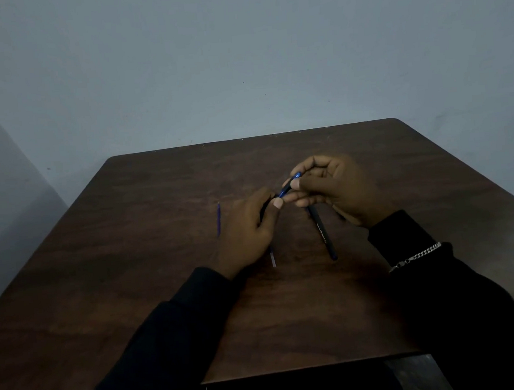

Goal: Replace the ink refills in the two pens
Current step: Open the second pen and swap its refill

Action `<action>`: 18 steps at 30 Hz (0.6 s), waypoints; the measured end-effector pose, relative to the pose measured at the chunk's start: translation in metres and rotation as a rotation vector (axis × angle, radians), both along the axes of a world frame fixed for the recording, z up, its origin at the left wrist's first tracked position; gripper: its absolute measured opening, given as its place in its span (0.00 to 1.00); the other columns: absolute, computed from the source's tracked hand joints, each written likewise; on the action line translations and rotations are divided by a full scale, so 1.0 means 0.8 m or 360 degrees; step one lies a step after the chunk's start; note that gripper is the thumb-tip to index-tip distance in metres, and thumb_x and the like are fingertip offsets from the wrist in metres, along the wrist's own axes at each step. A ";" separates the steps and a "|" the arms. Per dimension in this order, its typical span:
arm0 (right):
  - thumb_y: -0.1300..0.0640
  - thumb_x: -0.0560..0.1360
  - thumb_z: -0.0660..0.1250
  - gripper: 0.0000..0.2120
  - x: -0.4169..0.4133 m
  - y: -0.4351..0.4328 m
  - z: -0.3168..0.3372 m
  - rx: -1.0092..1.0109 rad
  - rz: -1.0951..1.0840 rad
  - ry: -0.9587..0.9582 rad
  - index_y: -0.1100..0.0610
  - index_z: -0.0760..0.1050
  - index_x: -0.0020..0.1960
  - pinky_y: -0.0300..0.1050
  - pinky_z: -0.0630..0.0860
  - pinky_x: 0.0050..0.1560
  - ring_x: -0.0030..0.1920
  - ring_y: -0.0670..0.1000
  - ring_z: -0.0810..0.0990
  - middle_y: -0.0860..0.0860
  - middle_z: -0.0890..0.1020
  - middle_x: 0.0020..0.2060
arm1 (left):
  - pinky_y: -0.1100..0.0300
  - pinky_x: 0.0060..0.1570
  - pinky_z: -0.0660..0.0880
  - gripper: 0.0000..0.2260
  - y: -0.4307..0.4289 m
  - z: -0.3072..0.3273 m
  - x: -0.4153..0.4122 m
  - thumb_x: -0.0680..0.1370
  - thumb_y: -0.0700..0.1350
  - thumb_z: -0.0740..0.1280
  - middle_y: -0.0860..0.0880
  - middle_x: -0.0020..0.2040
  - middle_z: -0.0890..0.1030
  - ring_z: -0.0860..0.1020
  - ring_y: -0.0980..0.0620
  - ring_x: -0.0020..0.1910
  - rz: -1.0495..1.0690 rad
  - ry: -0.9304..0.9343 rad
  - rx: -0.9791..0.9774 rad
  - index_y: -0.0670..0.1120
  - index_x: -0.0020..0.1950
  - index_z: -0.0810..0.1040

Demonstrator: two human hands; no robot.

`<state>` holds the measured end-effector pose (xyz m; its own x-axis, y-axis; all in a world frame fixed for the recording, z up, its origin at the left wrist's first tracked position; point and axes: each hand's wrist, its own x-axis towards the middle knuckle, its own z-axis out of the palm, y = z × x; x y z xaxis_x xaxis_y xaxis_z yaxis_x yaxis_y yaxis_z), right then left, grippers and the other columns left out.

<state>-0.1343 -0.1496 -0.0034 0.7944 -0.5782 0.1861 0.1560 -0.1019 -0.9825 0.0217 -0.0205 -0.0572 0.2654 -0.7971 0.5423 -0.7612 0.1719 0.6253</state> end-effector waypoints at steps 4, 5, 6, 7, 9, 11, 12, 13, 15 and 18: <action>0.68 0.77 0.70 0.05 -0.001 -0.001 0.000 -0.0064 -0.0022 0.0016 0.66 0.79 0.54 0.43 0.85 0.41 0.48 0.61 0.88 0.63 0.87 0.47 | 0.59 0.34 0.69 0.11 0.002 -0.001 0.004 0.86 0.50 0.62 0.50 0.35 0.77 0.74 0.53 0.33 0.0014 -0.0087 0.0033 0.50 0.45 0.75; 0.68 0.77 0.71 0.06 -0.001 -0.001 0.000 -0.0073 -0.0032 0.0007 0.66 0.79 0.53 0.43 0.85 0.41 0.48 0.61 0.88 0.63 0.87 0.47 | 0.56 0.34 0.70 0.11 0.001 -0.002 0.005 0.86 0.50 0.62 0.51 0.35 0.77 0.74 0.53 0.33 0.0014 -0.0114 0.0019 0.49 0.45 0.76; 0.68 0.77 0.71 0.06 -0.001 -0.002 0.000 -0.0076 -0.0040 -0.0005 0.66 0.80 0.53 0.42 0.85 0.41 0.47 0.61 0.88 0.64 0.87 0.46 | 0.54 0.34 0.71 0.12 0.000 -0.003 0.006 0.86 0.50 0.62 0.51 0.35 0.76 0.74 0.53 0.33 0.0016 -0.0138 -0.0003 0.47 0.45 0.77; 0.68 0.77 0.71 0.05 -0.001 -0.002 0.000 -0.0076 -0.0044 -0.0017 0.67 0.80 0.53 0.42 0.84 0.41 0.47 0.61 0.88 0.64 0.87 0.46 | 0.54 0.34 0.71 0.13 -0.001 -0.004 0.008 0.86 0.50 0.62 0.51 0.35 0.76 0.74 0.54 0.33 0.0027 -0.0155 -0.0020 0.46 0.46 0.77; 0.68 0.76 0.72 0.06 -0.002 -0.002 0.000 -0.0092 -0.0036 -0.0033 0.67 0.80 0.52 0.42 0.84 0.40 0.47 0.62 0.88 0.65 0.87 0.46 | 0.55 0.34 0.70 0.14 -0.002 -0.004 0.010 0.86 0.52 0.61 0.52 0.35 0.76 0.74 0.56 0.33 0.0053 -0.0178 -0.0026 0.45 0.47 0.79; 0.67 0.76 0.72 0.06 -0.001 -0.002 -0.001 -0.0122 -0.0025 -0.0025 0.67 0.80 0.52 0.43 0.84 0.40 0.48 0.63 0.88 0.65 0.87 0.46 | 0.57 0.34 0.69 0.14 -0.001 -0.004 0.011 0.86 0.52 0.62 0.52 0.35 0.76 0.74 0.56 0.33 0.0056 -0.0182 -0.0035 0.45 0.47 0.79; 0.67 0.76 0.72 0.06 0.000 -0.002 -0.002 -0.0133 -0.0023 -0.0016 0.66 0.80 0.52 0.43 0.84 0.40 0.48 0.63 0.88 0.65 0.87 0.46 | 0.58 0.34 0.69 0.13 -0.001 -0.004 0.010 0.86 0.51 0.62 0.52 0.35 0.76 0.74 0.56 0.33 0.0052 -0.0180 -0.0049 0.45 0.47 0.79; 0.67 0.76 0.72 0.06 0.000 -0.002 -0.002 -0.0142 -0.0026 -0.0008 0.66 0.80 0.52 0.43 0.84 0.40 0.47 0.63 0.88 0.65 0.87 0.45 | 0.57 0.34 0.69 0.14 0.000 -0.004 0.010 0.86 0.51 0.62 0.52 0.35 0.76 0.74 0.55 0.33 0.0050 -0.0178 -0.0067 0.45 0.47 0.79; 0.67 0.76 0.73 0.07 0.000 -0.001 -0.002 -0.0161 -0.0036 0.0011 0.68 0.80 0.52 0.43 0.84 0.40 0.47 0.62 0.88 0.65 0.87 0.45 | 0.57 0.34 0.69 0.15 0.001 -0.002 0.010 0.86 0.52 0.61 0.52 0.35 0.76 0.74 0.55 0.33 0.0046 -0.0186 -0.0098 0.45 0.47 0.79; 0.68 0.76 0.72 0.08 -0.002 -0.001 0.000 -0.0255 -0.0061 0.0050 0.72 0.79 0.53 0.44 0.83 0.39 0.44 0.61 0.88 0.65 0.87 0.43 | 0.54 0.34 0.71 0.15 0.002 -0.002 0.010 0.86 0.52 0.61 0.51 0.35 0.77 0.75 0.54 0.33 0.0044 -0.0220 -0.0092 0.44 0.47 0.79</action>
<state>-0.1359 -0.1501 -0.0030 0.7792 -0.5730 0.2540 0.1186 -0.2631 -0.9574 0.0294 -0.0185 -0.0590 0.2065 -0.7569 0.6201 -0.8445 0.1822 0.5036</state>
